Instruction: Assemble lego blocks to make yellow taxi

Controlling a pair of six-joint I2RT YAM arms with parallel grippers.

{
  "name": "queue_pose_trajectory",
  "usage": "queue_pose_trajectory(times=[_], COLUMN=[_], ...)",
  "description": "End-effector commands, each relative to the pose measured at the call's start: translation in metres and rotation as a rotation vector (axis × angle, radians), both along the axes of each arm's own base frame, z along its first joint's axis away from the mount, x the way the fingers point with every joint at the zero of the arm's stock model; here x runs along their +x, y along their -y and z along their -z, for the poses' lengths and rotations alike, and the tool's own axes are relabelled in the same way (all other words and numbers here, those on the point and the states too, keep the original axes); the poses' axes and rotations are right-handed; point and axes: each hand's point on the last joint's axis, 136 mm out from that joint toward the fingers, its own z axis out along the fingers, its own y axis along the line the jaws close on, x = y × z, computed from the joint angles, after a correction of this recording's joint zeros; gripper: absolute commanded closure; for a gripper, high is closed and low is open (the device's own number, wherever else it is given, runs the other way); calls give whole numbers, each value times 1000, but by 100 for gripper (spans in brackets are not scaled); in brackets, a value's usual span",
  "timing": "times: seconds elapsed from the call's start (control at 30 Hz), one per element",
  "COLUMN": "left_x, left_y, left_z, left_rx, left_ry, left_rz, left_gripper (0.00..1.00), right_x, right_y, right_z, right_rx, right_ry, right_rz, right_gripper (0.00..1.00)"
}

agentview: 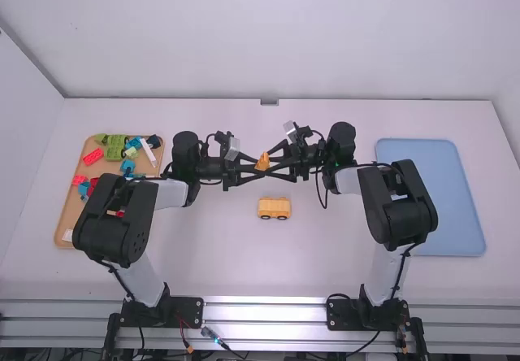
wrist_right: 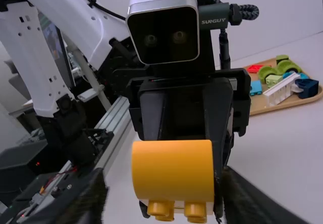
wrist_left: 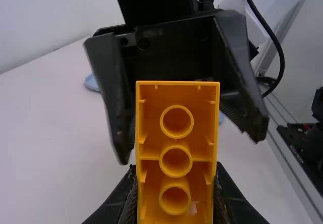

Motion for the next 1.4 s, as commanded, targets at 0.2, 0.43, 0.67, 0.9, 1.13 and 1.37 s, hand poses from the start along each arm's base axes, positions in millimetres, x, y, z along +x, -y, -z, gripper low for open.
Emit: queue_pose_trajectory(times=[0.2, 0.43, 0.67, 0.9, 1.13, 1.37], left_x=[4, 3, 6, 6, 4, 3], left_y=[11, 14, 14, 14, 13, 13], left_z=[-2, -3, -8, -13, -10, -9], left_rx=[4, 2, -10, -21, -19, -18], left_ry=[-20, -10, -10, 2, -8, -2], left_rz=[-15, -13, -25, -25, -26, -25], left_gripper=[98, 98, 98, 98, 98, 98], right_x=[4, 2, 2, 4, 9, 9], right_y=[-7, -8, -7, -5, 2, 1], right_z=[-5, -5, -5, -5, -5, -5], right_rx=[9, 9, 8, 10, 9, 9], right_ry=[25, 28, 29, 33, 32, 33], right_rz=[3, -6, -7, 3, 22, 19], right_gripper=[64, 70, 51, 46, 49, 50])
